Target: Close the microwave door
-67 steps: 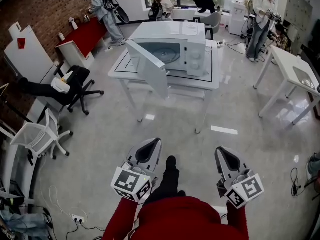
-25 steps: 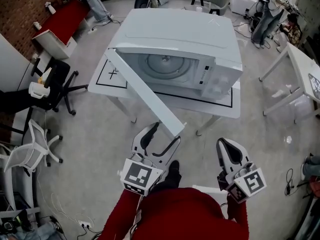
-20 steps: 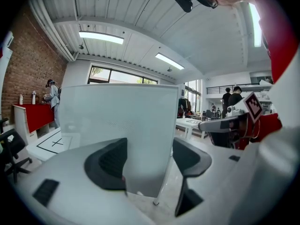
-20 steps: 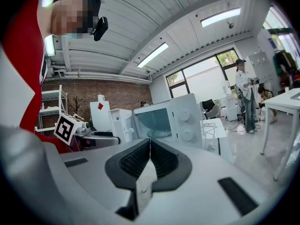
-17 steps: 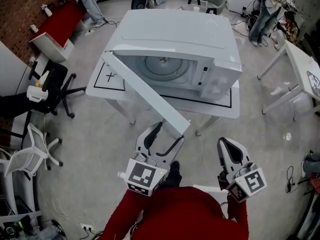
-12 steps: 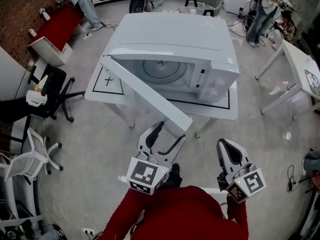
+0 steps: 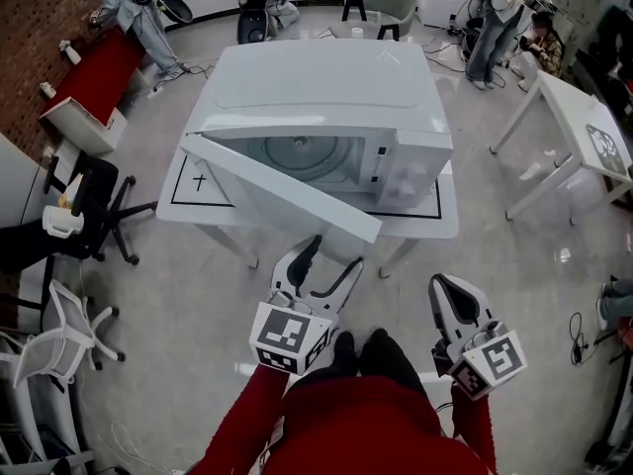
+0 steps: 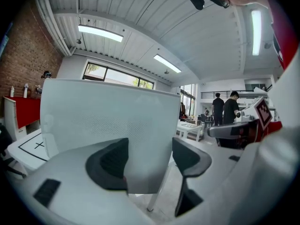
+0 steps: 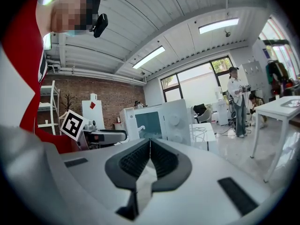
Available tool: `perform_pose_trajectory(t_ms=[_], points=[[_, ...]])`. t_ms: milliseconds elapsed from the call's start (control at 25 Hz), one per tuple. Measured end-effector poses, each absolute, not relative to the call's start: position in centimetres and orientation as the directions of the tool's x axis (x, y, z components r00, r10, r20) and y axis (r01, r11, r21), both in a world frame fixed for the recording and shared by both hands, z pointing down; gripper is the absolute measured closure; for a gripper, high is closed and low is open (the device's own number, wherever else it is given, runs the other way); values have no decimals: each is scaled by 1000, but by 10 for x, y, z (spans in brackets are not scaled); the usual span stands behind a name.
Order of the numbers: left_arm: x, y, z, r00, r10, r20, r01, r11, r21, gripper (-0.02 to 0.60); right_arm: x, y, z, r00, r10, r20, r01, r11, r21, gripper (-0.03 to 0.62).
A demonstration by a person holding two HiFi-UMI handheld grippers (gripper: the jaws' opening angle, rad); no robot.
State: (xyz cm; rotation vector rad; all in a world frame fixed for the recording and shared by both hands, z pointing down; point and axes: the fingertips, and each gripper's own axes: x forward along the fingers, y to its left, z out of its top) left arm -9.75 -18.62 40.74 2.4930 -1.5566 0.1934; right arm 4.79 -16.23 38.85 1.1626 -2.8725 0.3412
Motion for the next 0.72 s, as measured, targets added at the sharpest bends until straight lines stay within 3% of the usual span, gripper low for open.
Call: perform_pose_trajectory(t_ms=[200,720], points=[[-93,-202,407,444,-874,199,-896,-435,89,282,59,-168,394,-694,-703,151,-719,669,-190,579],[-90,-245,406,437,-879,191,-900,-428,86,284,48,-201,392,-707,-698,115,-705,683,-190,579]])
